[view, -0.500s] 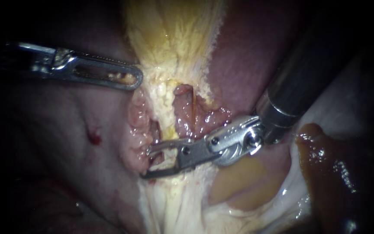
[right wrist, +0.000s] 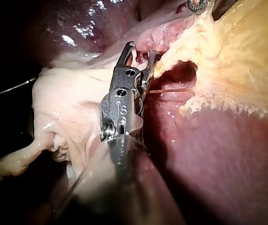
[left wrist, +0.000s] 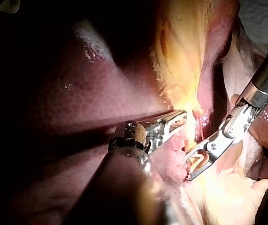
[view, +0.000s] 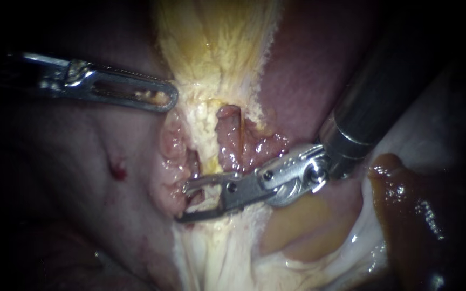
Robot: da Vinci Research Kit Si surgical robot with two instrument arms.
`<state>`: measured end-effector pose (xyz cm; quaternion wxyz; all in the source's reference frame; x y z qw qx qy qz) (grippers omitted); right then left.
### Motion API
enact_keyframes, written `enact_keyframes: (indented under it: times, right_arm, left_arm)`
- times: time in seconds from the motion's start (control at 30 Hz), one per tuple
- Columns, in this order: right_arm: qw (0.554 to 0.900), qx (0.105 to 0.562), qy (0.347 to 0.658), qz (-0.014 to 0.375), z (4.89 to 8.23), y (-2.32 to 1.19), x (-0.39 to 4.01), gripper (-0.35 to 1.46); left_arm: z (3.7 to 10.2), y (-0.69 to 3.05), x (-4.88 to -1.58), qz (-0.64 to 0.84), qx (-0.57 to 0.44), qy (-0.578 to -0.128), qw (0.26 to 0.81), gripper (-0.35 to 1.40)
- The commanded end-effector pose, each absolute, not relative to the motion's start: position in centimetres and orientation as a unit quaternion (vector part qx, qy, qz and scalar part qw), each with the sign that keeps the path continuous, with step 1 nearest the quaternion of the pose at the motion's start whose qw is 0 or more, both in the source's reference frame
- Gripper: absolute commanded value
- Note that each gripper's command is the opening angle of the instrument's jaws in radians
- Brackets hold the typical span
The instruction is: Clipping first clip left tube
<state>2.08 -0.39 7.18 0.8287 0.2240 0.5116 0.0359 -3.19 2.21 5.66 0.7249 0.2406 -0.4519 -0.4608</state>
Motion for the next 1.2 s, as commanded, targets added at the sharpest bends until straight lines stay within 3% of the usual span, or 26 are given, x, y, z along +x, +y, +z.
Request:
enact_keyframes:
  times: [0.03,0.63,1.2]
  right_arm:
    - [0.829,0.224,0.512,0.036,7.18,-0.39,2.08,0.21]
    - [0.820,0.222,0.525,0.043,7.19,-0.39,2.08,0.49]
    - [0.814,0.226,0.534,0.041,7.10,-0.38,1.80,0.50]
  left_arm:
    - [5.66,2.21,-3.19,-0.461,0.241,-0.452,0.725,-0.35]
    - [5.66,2.21,-3.19,-0.461,0.241,-0.452,0.725,-0.35]
    - [5.66,2.21,-3.16,-0.460,0.241,-0.452,0.725,-0.35]
